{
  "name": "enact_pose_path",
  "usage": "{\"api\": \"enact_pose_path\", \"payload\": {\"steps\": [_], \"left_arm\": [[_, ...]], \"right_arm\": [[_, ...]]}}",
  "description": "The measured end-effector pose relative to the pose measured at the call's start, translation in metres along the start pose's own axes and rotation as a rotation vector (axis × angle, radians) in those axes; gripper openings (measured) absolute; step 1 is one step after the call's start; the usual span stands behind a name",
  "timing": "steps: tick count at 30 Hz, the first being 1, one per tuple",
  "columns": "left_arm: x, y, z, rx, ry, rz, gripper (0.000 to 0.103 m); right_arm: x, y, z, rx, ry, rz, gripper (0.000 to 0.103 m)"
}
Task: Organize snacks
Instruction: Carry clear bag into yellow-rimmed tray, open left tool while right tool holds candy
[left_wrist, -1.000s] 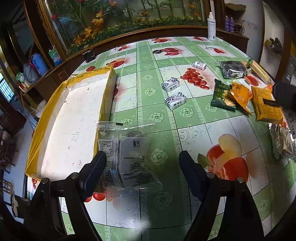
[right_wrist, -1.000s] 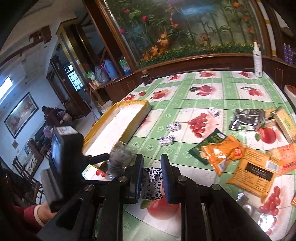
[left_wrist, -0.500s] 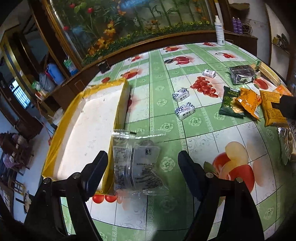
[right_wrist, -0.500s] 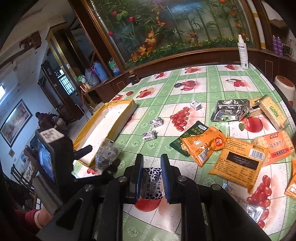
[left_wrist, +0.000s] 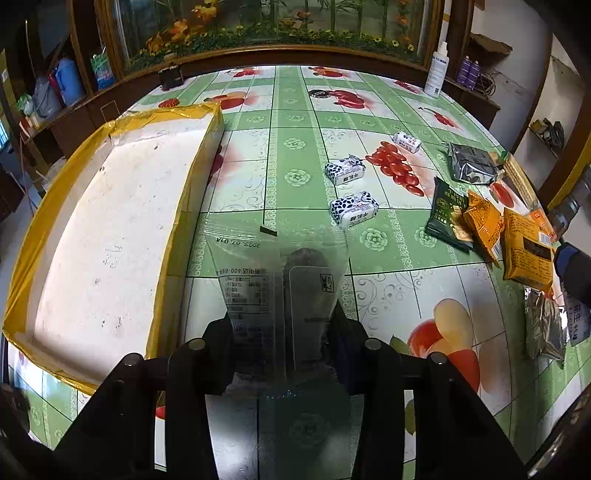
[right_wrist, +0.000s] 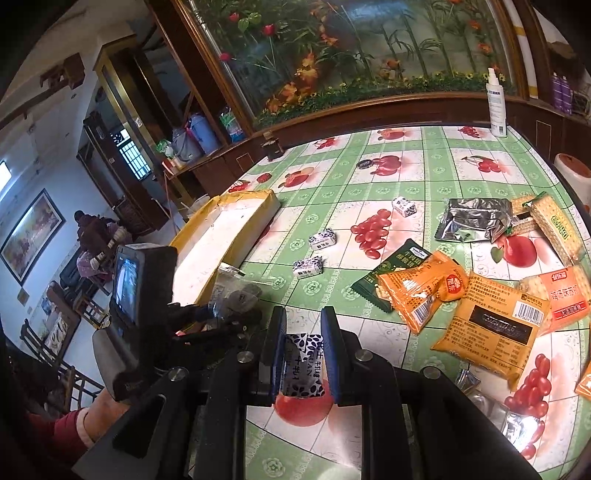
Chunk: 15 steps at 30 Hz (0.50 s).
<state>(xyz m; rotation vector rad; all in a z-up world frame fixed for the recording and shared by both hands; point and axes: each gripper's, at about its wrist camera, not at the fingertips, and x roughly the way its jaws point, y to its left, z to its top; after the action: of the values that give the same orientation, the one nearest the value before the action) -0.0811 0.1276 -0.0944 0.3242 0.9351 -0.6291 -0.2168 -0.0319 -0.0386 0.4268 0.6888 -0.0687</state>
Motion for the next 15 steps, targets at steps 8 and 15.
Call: {"api": "enact_pose_path", "payload": {"steps": [8, 15], "left_arm": [[-0.057, 0.056, 0.009, -0.065, -0.135, 0.058, 0.039], [-0.069, 0.131, 0.017, -0.177, -0.172, 0.208, 0.039]], "right_arm": [[0.025, 0.026, 0.010, -0.024, 0.016, 0.092, 0.020], [0.092, 0.092, 0.043, -0.073, 0.037, 0.300, 0.019]]}}
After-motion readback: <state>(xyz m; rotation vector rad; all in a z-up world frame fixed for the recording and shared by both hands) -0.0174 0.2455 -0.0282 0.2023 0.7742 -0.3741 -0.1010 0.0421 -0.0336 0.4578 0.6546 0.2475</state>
